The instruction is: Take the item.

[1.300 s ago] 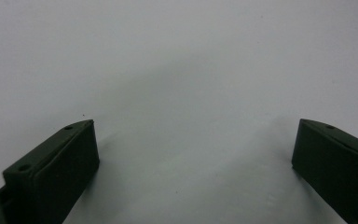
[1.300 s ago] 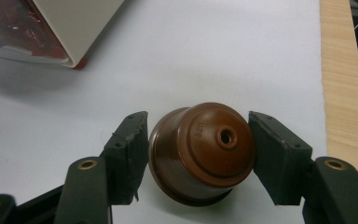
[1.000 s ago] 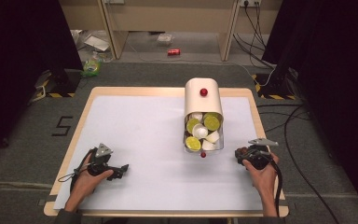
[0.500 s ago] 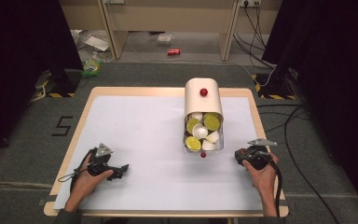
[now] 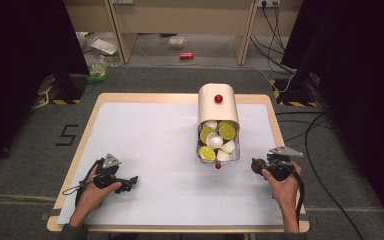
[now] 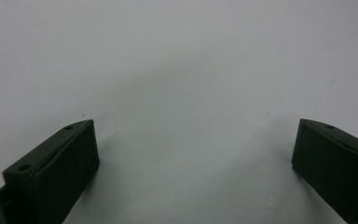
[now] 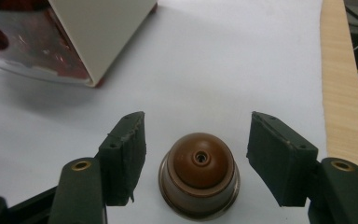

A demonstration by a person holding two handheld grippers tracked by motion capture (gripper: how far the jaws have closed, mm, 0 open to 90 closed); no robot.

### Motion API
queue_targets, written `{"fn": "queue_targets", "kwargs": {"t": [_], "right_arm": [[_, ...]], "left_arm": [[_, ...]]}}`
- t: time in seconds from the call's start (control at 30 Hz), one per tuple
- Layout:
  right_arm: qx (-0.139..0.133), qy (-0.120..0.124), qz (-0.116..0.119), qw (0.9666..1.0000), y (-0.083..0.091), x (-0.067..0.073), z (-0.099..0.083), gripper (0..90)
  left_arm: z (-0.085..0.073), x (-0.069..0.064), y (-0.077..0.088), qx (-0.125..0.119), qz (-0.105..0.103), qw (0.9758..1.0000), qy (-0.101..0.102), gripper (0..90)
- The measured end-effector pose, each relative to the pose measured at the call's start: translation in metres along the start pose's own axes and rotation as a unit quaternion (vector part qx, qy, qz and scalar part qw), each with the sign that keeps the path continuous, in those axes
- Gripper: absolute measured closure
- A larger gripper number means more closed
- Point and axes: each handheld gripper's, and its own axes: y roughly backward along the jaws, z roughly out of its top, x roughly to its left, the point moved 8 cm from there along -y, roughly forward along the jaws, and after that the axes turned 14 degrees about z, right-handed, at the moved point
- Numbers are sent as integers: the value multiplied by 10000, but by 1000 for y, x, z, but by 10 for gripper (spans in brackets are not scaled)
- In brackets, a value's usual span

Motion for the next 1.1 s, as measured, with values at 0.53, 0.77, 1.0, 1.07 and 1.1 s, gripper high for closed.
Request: {"fn": "queue_targets", "kwargs": {"t": [0.53,0.77,1.0,1.07,1.1], "right_arm": [[-494,150,50,9987,14,11,20,356],[-585,184,74,9981,16,18,26,352],[-605,180,113,9979,15,24,27,343],[-604,150,127,9980,17,25,27,330],[-590,131,125,9981,17,25,26,320]], "left_arm": [[0,0,0,7,-11,10000,4,0],[0,1,0,-2,-43,10000,38,0],[0,1,1,-12,-92,9999,84,0],[0,1,1,-9,-91,9999,84,0],[0,1,0,-9,-72,9999,74,0]]}}
